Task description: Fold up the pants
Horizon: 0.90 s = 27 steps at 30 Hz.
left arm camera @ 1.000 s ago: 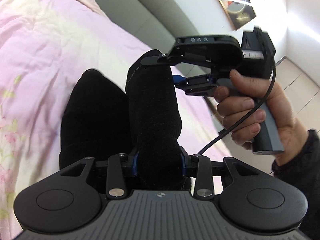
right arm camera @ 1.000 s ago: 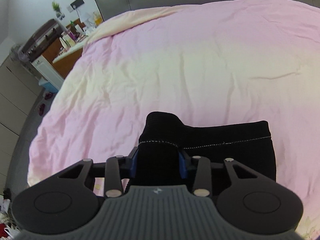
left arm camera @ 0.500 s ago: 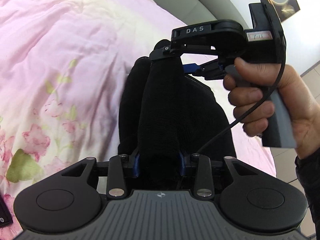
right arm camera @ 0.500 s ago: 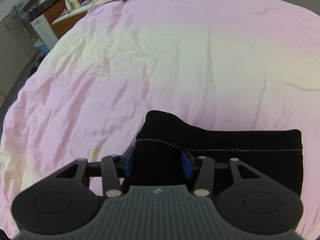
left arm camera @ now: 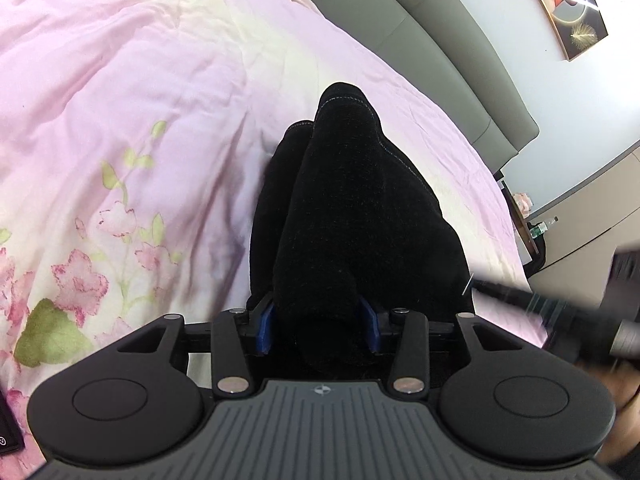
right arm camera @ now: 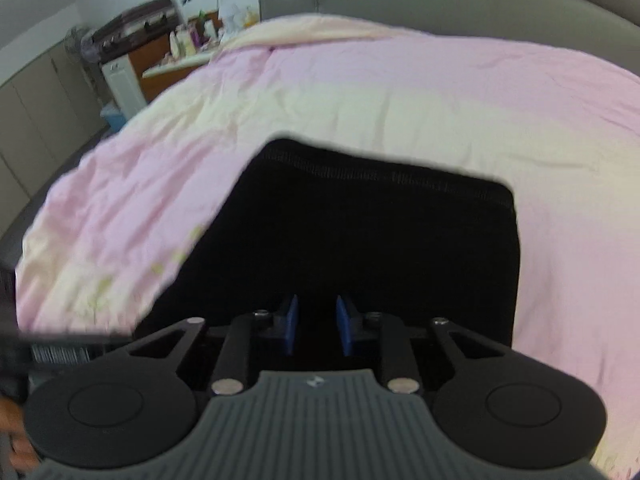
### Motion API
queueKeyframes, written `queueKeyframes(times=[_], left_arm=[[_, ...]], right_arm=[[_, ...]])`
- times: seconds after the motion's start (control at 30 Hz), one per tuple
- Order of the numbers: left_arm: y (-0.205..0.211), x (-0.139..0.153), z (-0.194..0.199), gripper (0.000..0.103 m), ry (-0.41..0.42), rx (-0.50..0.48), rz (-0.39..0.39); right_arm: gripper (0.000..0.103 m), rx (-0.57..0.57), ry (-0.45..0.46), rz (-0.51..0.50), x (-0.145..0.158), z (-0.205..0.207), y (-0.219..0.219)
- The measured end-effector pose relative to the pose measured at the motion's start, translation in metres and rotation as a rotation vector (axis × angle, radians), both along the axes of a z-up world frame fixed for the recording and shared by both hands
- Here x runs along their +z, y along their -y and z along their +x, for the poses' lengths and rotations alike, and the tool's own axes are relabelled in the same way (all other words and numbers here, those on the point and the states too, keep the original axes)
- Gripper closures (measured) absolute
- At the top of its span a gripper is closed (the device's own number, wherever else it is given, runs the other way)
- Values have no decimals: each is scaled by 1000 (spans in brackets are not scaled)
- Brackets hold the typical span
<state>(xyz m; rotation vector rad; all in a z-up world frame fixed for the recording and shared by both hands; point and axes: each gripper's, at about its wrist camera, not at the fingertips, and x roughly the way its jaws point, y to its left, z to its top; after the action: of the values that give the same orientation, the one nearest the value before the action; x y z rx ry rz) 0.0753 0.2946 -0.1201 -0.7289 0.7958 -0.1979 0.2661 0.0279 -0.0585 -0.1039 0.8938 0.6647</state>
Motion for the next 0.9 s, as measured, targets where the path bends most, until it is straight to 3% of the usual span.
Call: queueKeyframes(times=[0.13,0.23,0.37,0.47,0.53,0.6,0.7,0.73,0.77,0.8,0.9], left_arm=[[1,0,-5,54,-4,17,4],[0,7,-11,54,29,49,5],[6,26,-19,54,119,72,74],[25,23,-11,52,25,-3,228],[27,21,-16,51,12,4,236],[25,24,-20,50,-18,-1,236],[36,32,-26,41,-30,-45,365],[41,35,-26,40,-35,-59,408],[43,38,-26,40,-41,-75,434],[43,41,-24,39,-50,-88,445],[39,62,-23,40,-30,-66,473]], right_arm=[[85,121,182,-62,-26,-66,5],[85,102,96,10,-24,-61,23],[84,77,-37,82,-20,-49,45],[85,90,-182,97,-27,-47,57],[82,91,-283,22,-38,-47,59],[81,89,-205,15,-28,-49,74],[79,47,-214,135,-5,-31,106],[75,34,-228,176,0,-24,115],[57,8,-207,198,6,-17,124],[51,-9,-176,194,11,-12,131],[50,-26,-116,202,17,2,147]])
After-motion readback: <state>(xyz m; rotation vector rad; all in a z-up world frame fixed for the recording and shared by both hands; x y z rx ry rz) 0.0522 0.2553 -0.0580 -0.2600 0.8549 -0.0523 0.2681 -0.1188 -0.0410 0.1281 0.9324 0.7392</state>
